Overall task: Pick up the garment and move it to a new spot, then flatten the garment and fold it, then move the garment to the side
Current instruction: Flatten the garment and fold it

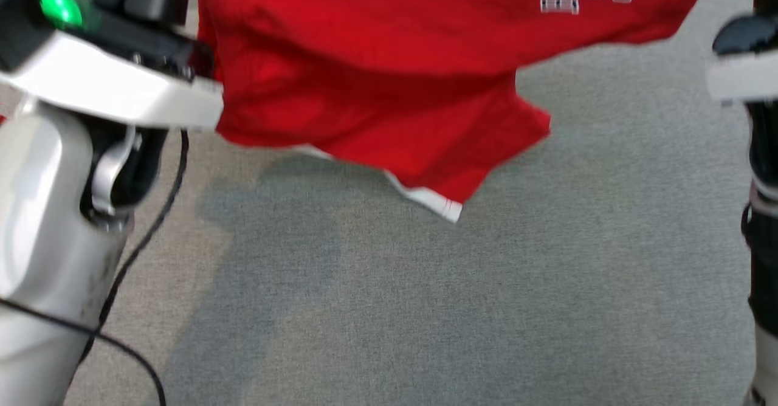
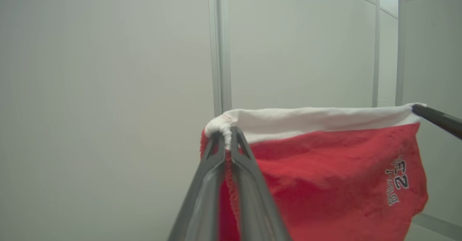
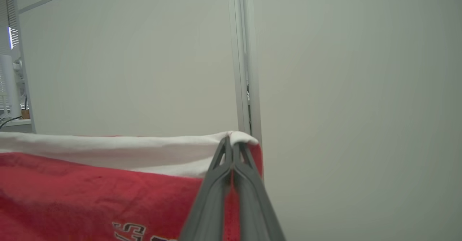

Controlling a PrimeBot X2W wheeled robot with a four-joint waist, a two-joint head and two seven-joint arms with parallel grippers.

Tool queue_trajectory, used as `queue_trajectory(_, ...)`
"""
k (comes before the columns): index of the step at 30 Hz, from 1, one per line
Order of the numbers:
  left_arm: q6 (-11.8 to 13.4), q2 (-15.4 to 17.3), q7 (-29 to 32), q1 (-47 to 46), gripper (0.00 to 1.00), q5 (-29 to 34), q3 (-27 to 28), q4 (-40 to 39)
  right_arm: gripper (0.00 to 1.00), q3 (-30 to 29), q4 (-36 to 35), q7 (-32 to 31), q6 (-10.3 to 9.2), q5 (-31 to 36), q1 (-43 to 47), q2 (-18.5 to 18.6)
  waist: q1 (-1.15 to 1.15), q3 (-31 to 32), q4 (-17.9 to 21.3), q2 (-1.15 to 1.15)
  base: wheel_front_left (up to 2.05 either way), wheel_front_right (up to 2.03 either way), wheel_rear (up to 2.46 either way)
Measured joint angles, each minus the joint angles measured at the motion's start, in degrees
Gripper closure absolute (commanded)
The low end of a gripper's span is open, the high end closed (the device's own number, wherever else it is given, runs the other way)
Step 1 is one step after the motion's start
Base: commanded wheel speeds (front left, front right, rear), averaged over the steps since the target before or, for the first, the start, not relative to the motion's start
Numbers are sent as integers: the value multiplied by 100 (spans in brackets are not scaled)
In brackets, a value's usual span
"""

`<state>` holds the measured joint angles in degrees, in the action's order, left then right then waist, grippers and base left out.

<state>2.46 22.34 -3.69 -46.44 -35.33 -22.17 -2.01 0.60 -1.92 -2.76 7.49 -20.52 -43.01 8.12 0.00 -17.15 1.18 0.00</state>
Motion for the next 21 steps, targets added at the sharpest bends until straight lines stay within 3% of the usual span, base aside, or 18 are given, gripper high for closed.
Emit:
queue_trajectory(12,-550,-726,-857,-2251,100,279,-111,2791,100,564,2427,683,-1,-77,-2719,-145,0,-756,-115,0,0,0,0)
queue_trajectory(21,-824,-1195,-1077,-2810,100,141,-80,5130,100,1184,4810,1078,-1,-333,-3640,-413,0,-809,-60,0,0,0,0)
